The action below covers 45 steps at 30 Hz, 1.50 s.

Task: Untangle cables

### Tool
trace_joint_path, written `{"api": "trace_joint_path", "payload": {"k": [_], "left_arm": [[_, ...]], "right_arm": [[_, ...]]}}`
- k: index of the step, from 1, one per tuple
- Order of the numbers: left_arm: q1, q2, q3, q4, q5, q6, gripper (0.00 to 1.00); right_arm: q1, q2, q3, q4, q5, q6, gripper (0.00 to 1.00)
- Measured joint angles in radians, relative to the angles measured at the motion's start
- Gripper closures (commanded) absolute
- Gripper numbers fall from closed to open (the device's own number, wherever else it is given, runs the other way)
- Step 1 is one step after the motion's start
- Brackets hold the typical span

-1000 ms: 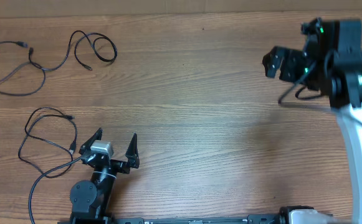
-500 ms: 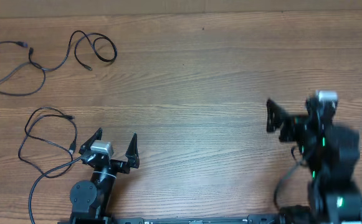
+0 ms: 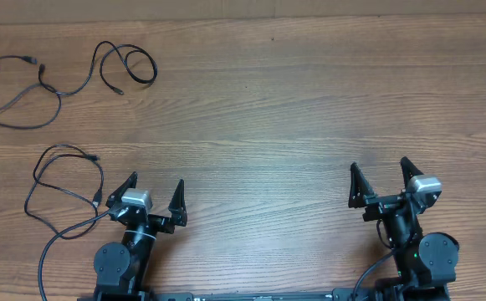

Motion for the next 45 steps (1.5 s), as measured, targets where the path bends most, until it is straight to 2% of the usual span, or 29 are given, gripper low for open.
{"api": "trace_joint_path", "payload": {"k": [7,14,19,23,32,45], "left_arm": [[0.0,0.0,0.0,0.0,0.0,0.0,0.0],[0.0,0.0,0.0,0.0,0.0,0.0,0.0],[0.0,0.0,0.0,0.0,0.0,0.0,0.0],[0.0,0.0,0.0,0.0,0.0,0.0,0.0],[0.0,0.0,0.0,0.0,0.0,0.0,0.0],[0.0,0.0,0.0,0.0,0.0,0.0,0.0]], "right_arm": [[0.0,-0.084,-0.071,0.046,-0.005,0.0,0.0],[0.0,-0.085,-0.125,0.124,-0.031,-0.001,0.0],[0.0,-0.086,-0.138,0.121,-0.043,-0.003,0.0],[0.0,-0.086,-0.138,0.045,-0.053,-0.004,0.0],[0.0,-0.087,-0.138,0.049,-0.098,-0.154,0.0],[0.0,-0.087,-0.138,0.049,-0.094,-0.209,0.0]]}}
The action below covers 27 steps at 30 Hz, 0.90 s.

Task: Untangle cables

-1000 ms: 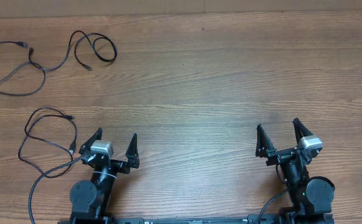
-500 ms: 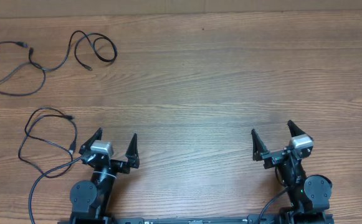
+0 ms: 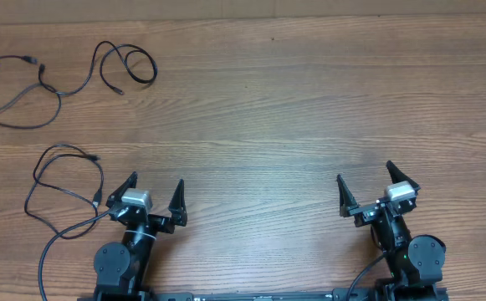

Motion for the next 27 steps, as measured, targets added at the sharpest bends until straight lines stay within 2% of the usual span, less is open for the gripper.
{"api": "trace_joint_path", "payload": {"k": [13,27], "left_arm": [[0.0,0.0,0.0,0.0,-0.001,0.0,0.0],[0.0,0.0,0.0,-0.011,-0.134,0.03,0.0]], "right_arm": [[0.0,0.0,0.0,0.0,0.0,-0.003,0.0],[0.0,0.0,0.0,0.0,0.0,-0.003,0.0]]}}
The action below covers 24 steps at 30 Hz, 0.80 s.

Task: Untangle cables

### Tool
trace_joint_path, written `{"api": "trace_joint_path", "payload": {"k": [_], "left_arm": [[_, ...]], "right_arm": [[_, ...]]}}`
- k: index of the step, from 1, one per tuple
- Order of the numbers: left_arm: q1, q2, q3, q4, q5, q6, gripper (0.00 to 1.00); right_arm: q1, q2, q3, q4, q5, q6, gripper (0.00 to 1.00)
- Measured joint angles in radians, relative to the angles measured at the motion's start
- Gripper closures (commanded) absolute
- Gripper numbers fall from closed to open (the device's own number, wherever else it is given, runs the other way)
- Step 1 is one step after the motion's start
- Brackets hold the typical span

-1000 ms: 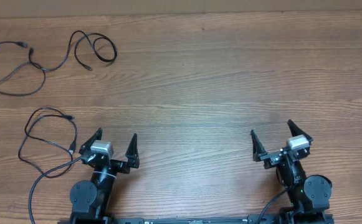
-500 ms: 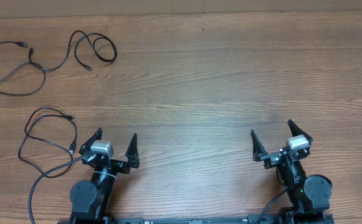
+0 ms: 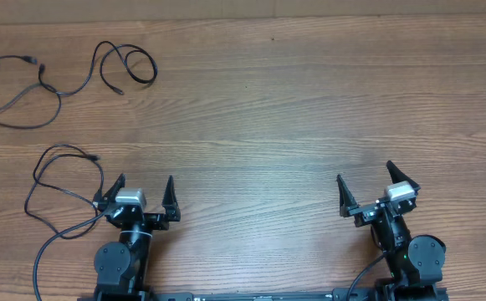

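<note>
Two black cables lie apart at the left of the wooden table. One cable (image 3: 58, 82) snakes along the far left with loops at both ends. The other cable (image 3: 63, 196) loops at the near left and trails down off the front edge. My left gripper (image 3: 139, 189) stands open at the front left, its left fingertip right beside that cable's plug. Over at the front right my right gripper (image 3: 365, 182) is open too, with nothing between its fingers.
The wooden table (image 3: 268, 109) stretches bare across the middle and right. A pale wall strip runs along the far edge. Both arm bases sit at the front edge.
My left gripper has turned slightly to the left, so its fingers now stand nearer the close cable's plug. The right gripper and both cables have kept their places.
At first both grippers stood open at the front corners, the cables lying separate at the left. Then the right gripper had shifted a little left and nearer the front. Now the left gripper has swung slightly left; the cables lie unchanged.
</note>
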Motion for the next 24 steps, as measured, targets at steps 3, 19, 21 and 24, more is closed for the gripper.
{"api": "trace_joint_path", "payload": {"k": [3,19,21,24], "left_arm": [[0.0,0.0,0.0,0.0,-0.006,0.022,0.01],[0.0,0.0,0.0,0.0,-0.008,0.048,0.0],[0.0,0.0,0.0,0.0,-0.008,0.048,0.0],[0.0,0.0,0.0,0.0,-0.008,0.048,0.01]], "right_arm": [[0.0,0.0,0.0,0.0,0.0,0.0,0.0],[0.0,0.0,0.0,0.001,0.0,0.0,0.0],[0.0,0.0,0.0,0.001,0.0,0.0,0.0],[0.0,0.0,0.0,0.001,0.0,0.0,0.0]]}}
